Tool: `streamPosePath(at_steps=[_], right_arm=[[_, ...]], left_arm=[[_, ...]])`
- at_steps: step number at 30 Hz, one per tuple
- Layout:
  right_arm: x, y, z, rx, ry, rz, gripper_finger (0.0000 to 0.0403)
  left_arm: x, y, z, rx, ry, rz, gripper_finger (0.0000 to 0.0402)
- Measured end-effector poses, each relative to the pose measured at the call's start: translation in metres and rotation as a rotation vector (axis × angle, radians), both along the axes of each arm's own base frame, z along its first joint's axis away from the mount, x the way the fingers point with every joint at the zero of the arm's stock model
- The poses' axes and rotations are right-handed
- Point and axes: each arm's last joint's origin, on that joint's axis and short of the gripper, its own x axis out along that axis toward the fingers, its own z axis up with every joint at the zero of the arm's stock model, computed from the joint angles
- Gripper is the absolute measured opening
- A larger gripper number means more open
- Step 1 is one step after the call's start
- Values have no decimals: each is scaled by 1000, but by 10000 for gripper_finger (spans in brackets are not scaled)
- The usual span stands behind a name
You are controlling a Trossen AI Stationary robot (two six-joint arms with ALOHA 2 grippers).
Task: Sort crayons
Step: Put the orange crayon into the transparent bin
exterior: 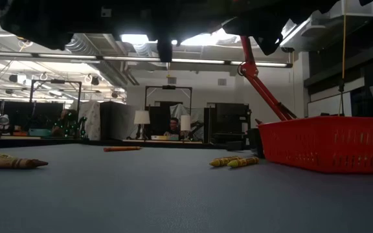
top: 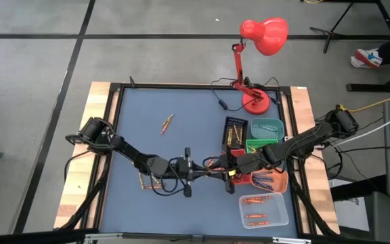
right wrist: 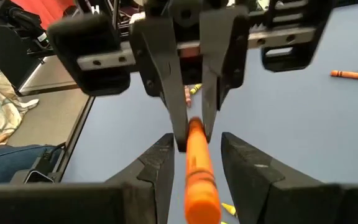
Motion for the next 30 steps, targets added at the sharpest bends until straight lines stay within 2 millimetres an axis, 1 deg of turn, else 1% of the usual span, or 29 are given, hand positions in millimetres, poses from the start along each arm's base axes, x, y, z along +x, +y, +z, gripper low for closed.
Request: streamPosePath(at_steps=[9, 19, 22, 27, 30], right_arm=[[0, 1, 0, 10, 3, 30, 131], [0, 1, 0, 12, 2, 29, 127], [0, 1, 0, 12, 3, 29, 107], [0, 1, 0, 11, 5, 29, 55], [0, 1, 0, 11, 6, 29, 30]], left_arm=[[-7, -14, -6, 21, 61, 89, 9], [-7, -14, -6, 20, 61, 93, 9], [-7, -14, -6, 20, 60, 92, 9], [-7, -14, -6, 22, 61, 91, 9], [-7, -14, -6, 24, 61, 87, 9]])
